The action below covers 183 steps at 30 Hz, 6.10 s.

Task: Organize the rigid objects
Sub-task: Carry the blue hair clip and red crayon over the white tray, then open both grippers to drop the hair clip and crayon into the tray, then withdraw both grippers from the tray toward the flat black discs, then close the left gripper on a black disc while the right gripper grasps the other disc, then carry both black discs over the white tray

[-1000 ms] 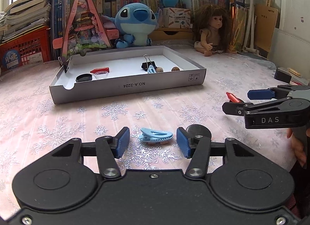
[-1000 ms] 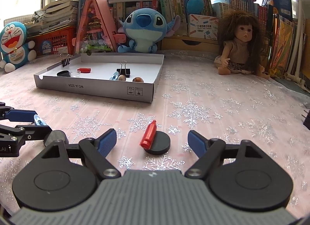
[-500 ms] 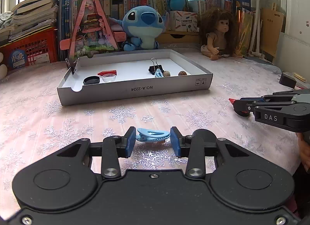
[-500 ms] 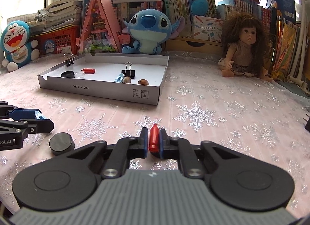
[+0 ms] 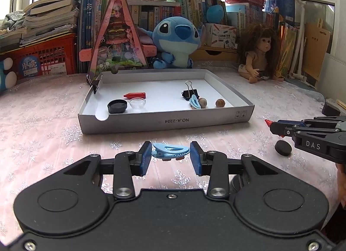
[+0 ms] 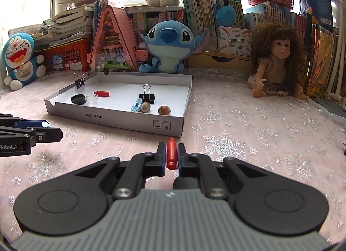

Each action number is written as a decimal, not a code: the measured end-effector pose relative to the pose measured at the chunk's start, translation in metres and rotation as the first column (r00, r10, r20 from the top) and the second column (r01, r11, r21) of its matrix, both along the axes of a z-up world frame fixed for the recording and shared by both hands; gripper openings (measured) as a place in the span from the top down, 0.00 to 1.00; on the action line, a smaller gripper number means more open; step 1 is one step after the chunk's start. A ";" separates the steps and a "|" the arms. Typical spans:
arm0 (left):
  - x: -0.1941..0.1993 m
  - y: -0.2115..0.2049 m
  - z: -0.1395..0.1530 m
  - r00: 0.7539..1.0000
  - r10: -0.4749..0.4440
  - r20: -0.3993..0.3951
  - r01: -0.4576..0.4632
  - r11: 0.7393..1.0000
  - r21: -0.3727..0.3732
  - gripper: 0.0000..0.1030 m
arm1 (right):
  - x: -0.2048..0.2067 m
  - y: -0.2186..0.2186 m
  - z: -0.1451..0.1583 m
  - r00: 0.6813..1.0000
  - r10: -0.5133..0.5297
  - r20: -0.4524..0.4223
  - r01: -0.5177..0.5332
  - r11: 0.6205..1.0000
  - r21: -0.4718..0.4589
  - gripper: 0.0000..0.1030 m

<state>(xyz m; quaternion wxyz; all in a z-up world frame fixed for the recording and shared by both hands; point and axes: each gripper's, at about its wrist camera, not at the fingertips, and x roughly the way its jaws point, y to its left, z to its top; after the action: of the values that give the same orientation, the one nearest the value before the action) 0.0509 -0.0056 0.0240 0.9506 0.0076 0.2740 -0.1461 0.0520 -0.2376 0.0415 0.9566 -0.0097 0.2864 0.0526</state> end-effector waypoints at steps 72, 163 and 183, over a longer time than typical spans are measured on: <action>0.108 -0.032 0.003 0.997 0.067 -0.030 -0.067 0.998 0.007 0.22 | 0.110 0.008 0.012 0.999 0.020 -0.040 -0.013 0.987 0.157 0.40; -0.039 -0.026 -0.028 0.998 -0.067 0.020 0.067 0.998 -0.005 0.70 | -0.017 -0.015 -0.024 0.997 -0.032 -0.068 0.032 0.999 -0.011 0.39; -0.008 -0.009 -0.006 0.999 0.038 0.017 -0.038 0.999 -0.015 0.70 | 0.004 0.005 -0.005 0.999 -0.012 -0.042 0.011 1.000 -0.012 0.64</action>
<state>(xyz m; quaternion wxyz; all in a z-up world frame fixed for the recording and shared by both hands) 0.0424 -0.0143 0.0182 0.9555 -0.0030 0.2647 -0.1300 0.0557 -0.2330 0.0366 0.9506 -0.0124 0.3069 0.0456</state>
